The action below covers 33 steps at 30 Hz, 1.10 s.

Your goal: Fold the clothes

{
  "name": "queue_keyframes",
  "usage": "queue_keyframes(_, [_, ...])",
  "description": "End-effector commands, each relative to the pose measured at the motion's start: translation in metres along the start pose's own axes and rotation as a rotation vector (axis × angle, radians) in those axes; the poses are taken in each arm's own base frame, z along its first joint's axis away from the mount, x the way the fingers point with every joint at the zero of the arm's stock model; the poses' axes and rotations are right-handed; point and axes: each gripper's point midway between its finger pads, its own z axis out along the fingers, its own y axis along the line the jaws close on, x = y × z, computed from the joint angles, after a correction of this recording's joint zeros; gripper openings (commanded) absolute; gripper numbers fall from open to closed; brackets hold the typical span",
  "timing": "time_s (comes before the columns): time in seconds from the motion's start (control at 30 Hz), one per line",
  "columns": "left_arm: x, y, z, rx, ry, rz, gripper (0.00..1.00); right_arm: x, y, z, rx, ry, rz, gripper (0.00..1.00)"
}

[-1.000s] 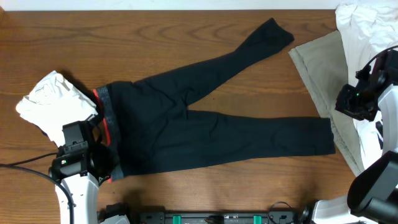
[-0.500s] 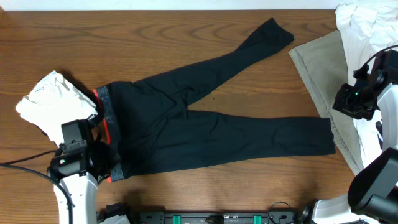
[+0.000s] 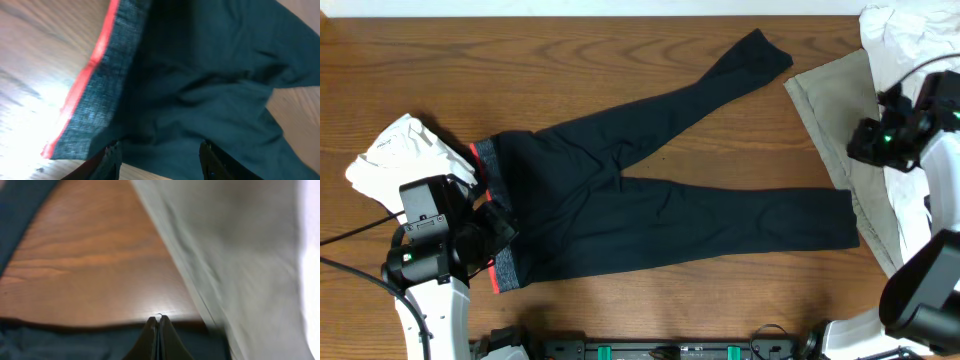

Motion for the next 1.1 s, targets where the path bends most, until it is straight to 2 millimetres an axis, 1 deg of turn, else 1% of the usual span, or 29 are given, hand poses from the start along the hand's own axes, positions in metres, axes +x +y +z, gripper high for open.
queue_keyframes(0.0, [0.003,-0.011,-0.003,0.063,0.022,0.055,0.52,-0.001,0.034,0.035,-0.120,0.021,-0.137,0.02])
queue_keyframes(0.07, [0.005,-0.011,-0.003,0.060,0.027,0.066,0.53,-0.008,0.041,0.058,-0.118,0.008,-0.181,0.03])
queue_keyframes(0.1, [0.005,-0.010,-0.003,0.059,0.030,0.066,0.58,-0.011,0.040,0.071,-0.090,0.004,-0.201,0.03])
queue_keyframes(0.13, [0.006,-0.010,-0.003,0.057,0.033,0.065,0.63,-0.014,0.037,0.080,-0.051,0.000,-0.207,0.05])
queue_keyframes(0.2, [0.007,-0.009,-0.003,0.055,0.039,0.065,0.69,-0.023,0.022,0.100,0.064,-0.026,-0.172,0.05])
queue_keyframes(0.27, [0.008,-0.009,-0.003,0.053,0.042,0.064,0.70,-0.031,0.018,0.114,0.103,-0.057,-0.179,0.04])
queue_keyframes(0.4, [0.008,-0.009,-0.003,0.053,0.042,0.064,0.70,-0.042,0.016,0.136,0.107,-0.105,-0.195,0.03])
queue_keyframes(0.5, [0.008,-0.009,-0.003,0.053,0.042,0.064,0.71,-0.041,0.011,0.152,0.109,-0.103,-0.195,0.02])
queue_keyframes(0.6, [0.008,-0.009,-0.003,0.053,0.042,0.063,0.70,-0.033,-0.004,0.166,0.162,-0.078,-0.186,0.02])
queue_keyframes(0.67, [0.008,-0.009,-0.003,0.053,0.043,0.063,0.70,-0.030,-0.021,0.170,0.233,-0.064,-0.174,0.02])
queue_keyframes(0.73, [0.008,-0.009,-0.003,0.053,0.042,0.063,0.70,-0.030,-0.040,0.167,0.310,-0.062,-0.157,0.02])
queue_keyframes(0.8, [0.008,-0.009,-0.003,0.053,0.042,0.063,0.70,-0.033,-0.062,0.160,0.383,-0.072,-0.128,0.02])
queue_keyframes(0.9, [0.008,-0.009,-0.003,0.053,0.042,0.063,0.71,-0.034,-0.102,0.145,0.497,-0.085,-0.037,0.02])
queue_keyframes(0.93, [0.008,-0.009,-0.003,0.053,0.042,0.063,0.71,-0.032,-0.119,0.138,0.535,-0.089,0.020,0.02])
queue_keyframes(1.07, [0.008,-0.009,-0.003,0.053,0.043,0.063,0.70,-0.022,-0.168,0.121,0.571,-0.103,0.216,0.02])
